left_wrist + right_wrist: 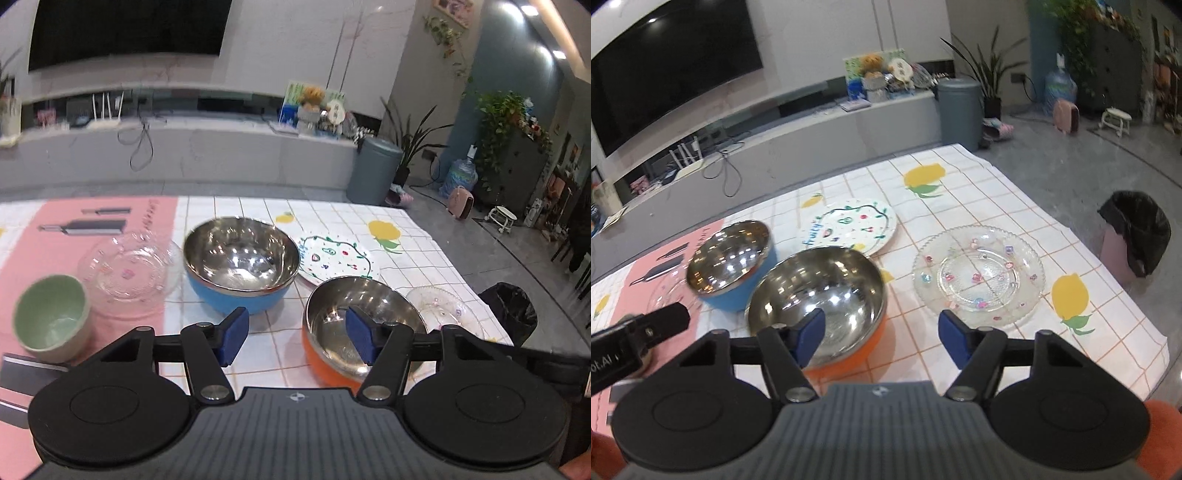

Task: Organize plates and bowls
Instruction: 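Move both grippers to the orange steel bowl rim and close on it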

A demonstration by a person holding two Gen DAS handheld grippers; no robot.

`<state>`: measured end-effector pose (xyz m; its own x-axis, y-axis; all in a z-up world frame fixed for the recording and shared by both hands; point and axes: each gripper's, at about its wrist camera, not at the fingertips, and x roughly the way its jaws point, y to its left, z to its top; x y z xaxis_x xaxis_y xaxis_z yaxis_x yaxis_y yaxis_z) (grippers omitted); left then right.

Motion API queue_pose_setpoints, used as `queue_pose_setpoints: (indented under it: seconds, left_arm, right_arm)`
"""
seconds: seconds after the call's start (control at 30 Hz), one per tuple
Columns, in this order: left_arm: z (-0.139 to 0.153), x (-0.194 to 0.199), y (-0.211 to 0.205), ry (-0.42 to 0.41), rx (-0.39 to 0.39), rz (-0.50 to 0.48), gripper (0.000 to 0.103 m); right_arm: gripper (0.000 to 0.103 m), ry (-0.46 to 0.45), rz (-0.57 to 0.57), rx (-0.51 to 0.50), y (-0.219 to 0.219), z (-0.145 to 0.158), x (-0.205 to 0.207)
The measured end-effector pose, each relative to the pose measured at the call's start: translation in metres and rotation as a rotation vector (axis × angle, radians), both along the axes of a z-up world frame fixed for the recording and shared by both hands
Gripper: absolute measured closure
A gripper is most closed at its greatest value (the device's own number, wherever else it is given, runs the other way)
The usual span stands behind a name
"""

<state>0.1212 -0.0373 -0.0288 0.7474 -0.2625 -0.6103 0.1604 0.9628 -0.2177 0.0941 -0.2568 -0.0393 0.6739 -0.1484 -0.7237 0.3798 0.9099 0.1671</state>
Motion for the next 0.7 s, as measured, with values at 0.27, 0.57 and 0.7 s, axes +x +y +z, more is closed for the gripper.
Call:
queue_pose_setpoints:
  seconds: [0.27,0.57,0.7]
  left_arm:
    - [-0.028,0.049,-0.004,0.224,-0.076,-0.009,0.032]
    - [-0.049,0.068,-0.008,0.328,-0.097,0.015,0.04]
    - [-0.052,0.07,-0.013,0.345,-0.097,0.008,0.065]
  right_arm:
    - [0.047,0.092,-0.024,0.163,-0.02,-0.025,0.039]
    - [0.068,0.152,-0.036,0.249,-0.022,-0.047,0.057]
    - [0.083,0.162,-0.052,0.274,-0.024,-0.053,0.056]
